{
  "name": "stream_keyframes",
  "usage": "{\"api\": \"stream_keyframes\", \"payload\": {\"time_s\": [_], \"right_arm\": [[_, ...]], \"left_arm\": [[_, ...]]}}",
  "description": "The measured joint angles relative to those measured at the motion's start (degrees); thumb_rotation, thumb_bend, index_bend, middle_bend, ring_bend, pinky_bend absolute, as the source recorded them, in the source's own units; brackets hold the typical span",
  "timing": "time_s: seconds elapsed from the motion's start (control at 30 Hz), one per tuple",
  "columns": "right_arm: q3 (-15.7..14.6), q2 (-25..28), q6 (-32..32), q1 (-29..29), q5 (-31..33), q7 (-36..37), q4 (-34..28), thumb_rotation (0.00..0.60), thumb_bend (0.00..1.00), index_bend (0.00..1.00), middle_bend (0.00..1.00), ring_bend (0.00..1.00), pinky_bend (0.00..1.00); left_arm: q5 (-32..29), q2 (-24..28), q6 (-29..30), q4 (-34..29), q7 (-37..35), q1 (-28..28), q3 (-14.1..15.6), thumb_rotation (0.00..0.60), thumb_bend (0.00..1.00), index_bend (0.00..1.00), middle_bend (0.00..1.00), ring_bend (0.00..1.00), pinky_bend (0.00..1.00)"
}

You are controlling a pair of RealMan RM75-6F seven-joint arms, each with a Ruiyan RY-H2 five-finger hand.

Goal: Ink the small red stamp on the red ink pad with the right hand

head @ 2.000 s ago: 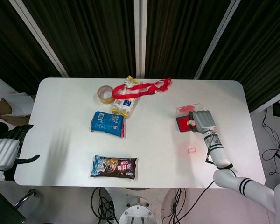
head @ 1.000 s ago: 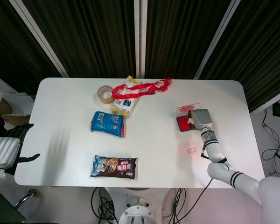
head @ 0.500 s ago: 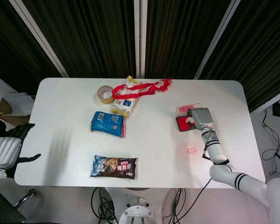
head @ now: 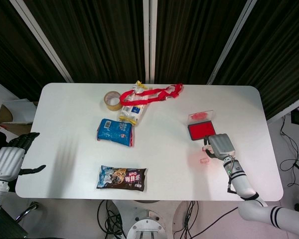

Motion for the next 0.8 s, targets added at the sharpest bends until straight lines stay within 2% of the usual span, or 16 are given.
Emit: {"api": "stream_keyframes", "payload": {"time_s": [0.17, 0.3, 0.8], "right_arm": [[-3.0, -1.0, 4.2, -3.2, -5.1, 1.9, 0.0, 0.6, 0.36, 0.73, 0.61, 0.7, 0.88], [-4.5, -1.5, 5.1, -4.7, -7.3, 2.6, -0.1, 0.6, 0.36, 0.73, 0.61, 0.7, 0.88], [-3.7, -2.2, 4.4, -5.3, -7.5, 0.5, -0.2, 0.6, 0.36, 0.73, 0.61, 0.7, 0.88]], "left_arm": [[0.2, 0.0, 0.2, 0.1, -0.3, 0.0, 0.1, 0.452, 0.06, 0.11, 0.13, 0.14, 0.25], [0.3, -0.1, 0.6, 0.4, -0.7, 0.3, 0.2, 0.449, 0.06, 0.11, 0.13, 0.14, 0.25], [0.5, -0.3, 1.3, 1.8, -2.2, 0.8, 0.3, 0.452, 0.06, 0.11, 0.13, 0.14, 0.25]]}}
